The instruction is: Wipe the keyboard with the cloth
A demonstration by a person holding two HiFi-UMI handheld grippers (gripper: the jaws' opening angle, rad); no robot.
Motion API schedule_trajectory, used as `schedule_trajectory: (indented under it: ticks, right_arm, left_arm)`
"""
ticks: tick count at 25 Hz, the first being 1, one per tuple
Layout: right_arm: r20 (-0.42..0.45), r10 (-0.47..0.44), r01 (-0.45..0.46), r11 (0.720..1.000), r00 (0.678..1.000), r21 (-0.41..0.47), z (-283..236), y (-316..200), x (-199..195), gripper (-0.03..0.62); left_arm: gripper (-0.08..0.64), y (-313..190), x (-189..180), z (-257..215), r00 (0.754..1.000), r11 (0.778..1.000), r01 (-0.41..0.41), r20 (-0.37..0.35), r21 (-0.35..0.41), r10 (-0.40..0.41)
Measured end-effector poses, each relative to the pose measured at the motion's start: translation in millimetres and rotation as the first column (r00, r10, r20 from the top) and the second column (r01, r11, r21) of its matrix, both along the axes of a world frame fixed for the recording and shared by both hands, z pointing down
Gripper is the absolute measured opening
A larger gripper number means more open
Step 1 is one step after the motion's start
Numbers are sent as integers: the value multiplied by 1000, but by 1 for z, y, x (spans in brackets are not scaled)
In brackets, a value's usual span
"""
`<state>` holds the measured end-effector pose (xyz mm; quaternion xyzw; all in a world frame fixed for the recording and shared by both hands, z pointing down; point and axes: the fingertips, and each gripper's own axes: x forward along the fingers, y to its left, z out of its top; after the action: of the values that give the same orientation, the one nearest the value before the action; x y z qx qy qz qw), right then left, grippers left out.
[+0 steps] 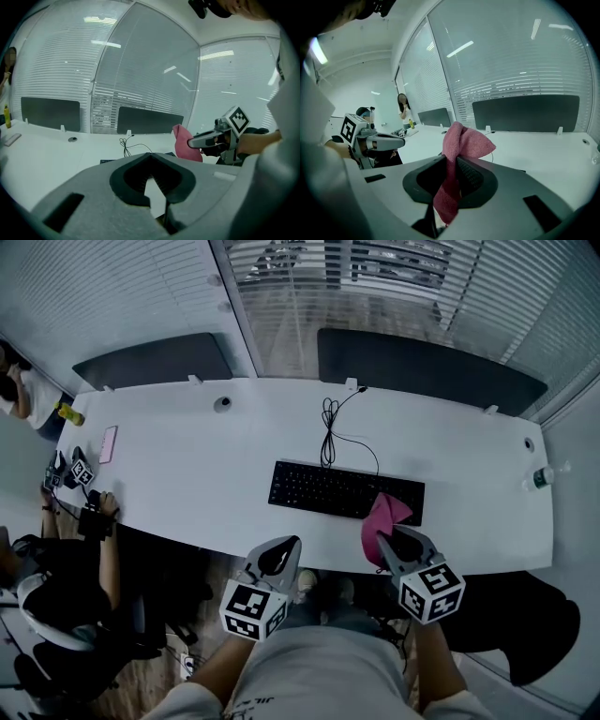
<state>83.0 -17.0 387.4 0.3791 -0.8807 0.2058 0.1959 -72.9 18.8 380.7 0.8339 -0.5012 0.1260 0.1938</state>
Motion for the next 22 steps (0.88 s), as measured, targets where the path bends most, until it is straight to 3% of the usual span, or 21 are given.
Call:
schedule_trajectory:
  ticks: [5, 15, 22]
  right_arm:
    - [50, 32, -32, 999, 998, 10, -14, 8, 10, 62]
    - [37, 49, -51, 996, 998, 72, -30, 18, 28, 63]
    - [61, 66, -70, 995, 996, 69, -29, 16, 34, 63]
  left_arm:
    - [11, 2, 19, -10, 1000, 1000, -12, -2, 14, 12]
    - [11, -1, 47, -24, 999, 998, -36, -14, 48, 36]
    - [11, -4, 51, -29, 999, 998, -34, -10, 58, 34]
